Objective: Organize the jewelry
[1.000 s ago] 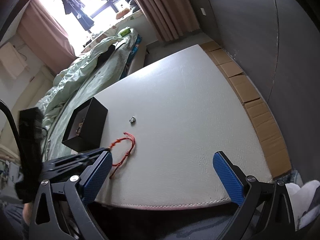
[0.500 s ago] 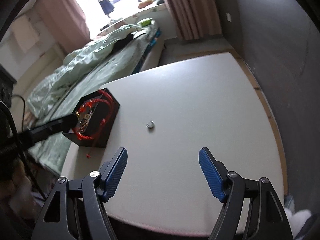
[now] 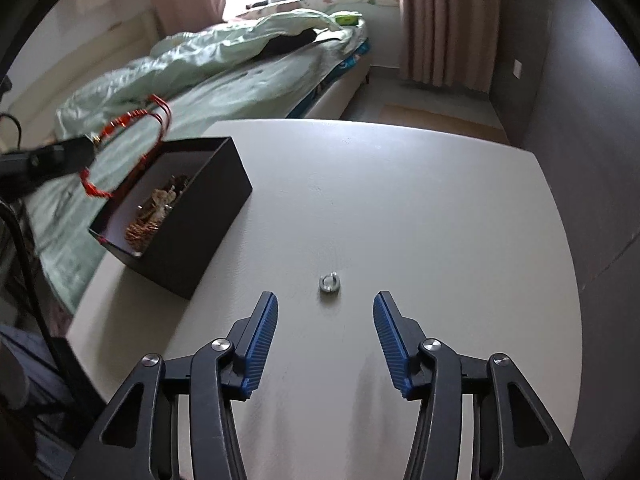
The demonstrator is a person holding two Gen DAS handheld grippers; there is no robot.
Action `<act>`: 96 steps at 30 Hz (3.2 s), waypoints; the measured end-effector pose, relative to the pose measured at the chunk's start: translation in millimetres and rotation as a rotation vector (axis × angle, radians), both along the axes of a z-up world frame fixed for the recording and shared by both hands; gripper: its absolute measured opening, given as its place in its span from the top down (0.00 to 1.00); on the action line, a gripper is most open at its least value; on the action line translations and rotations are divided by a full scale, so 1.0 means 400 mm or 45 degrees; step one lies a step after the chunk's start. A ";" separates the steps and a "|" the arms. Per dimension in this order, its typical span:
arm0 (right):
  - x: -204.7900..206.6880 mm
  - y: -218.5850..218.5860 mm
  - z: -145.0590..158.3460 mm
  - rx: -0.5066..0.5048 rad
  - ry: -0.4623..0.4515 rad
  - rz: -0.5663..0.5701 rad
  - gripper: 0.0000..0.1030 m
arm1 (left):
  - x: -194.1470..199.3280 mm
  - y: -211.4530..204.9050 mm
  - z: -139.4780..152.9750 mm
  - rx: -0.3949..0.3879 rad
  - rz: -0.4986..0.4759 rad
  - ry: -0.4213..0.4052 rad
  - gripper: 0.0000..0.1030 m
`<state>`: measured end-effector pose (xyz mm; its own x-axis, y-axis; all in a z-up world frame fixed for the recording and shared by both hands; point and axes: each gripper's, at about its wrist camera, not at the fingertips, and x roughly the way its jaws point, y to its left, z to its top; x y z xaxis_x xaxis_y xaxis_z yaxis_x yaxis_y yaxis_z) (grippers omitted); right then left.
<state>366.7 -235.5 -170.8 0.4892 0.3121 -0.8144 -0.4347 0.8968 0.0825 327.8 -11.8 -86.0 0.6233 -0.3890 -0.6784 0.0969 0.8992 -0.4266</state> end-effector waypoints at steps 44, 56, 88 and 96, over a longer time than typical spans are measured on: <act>0.015 0.264 0.165 0.022 -0.041 0.218 0.86 | -0.048 0.258 0.013 -0.322 0.231 0.011 0.31; -0.028 0.249 0.191 0.057 0.011 0.121 0.39 | -0.092 0.249 0.068 -0.306 0.231 -0.018 0.16; -0.390 -0.006 0.366 0.293 -0.131 -0.225 0.04 | -0.448 0.026 0.253 0.200 0.080 -0.217 0.00; -0.494 -0.032 0.364 0.263 -0.198 -0.275 0.04 | -0.544 -0.017 0.259 0.324 0.043 -0.276 0.00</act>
<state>168.9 -248.1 -25.3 0.6754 0.3383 -0.6552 -0.2583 0.9408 0.2194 110.2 -18.5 17.6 0.7734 -0.2006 -0.6014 0.1290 0.9786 -0.1606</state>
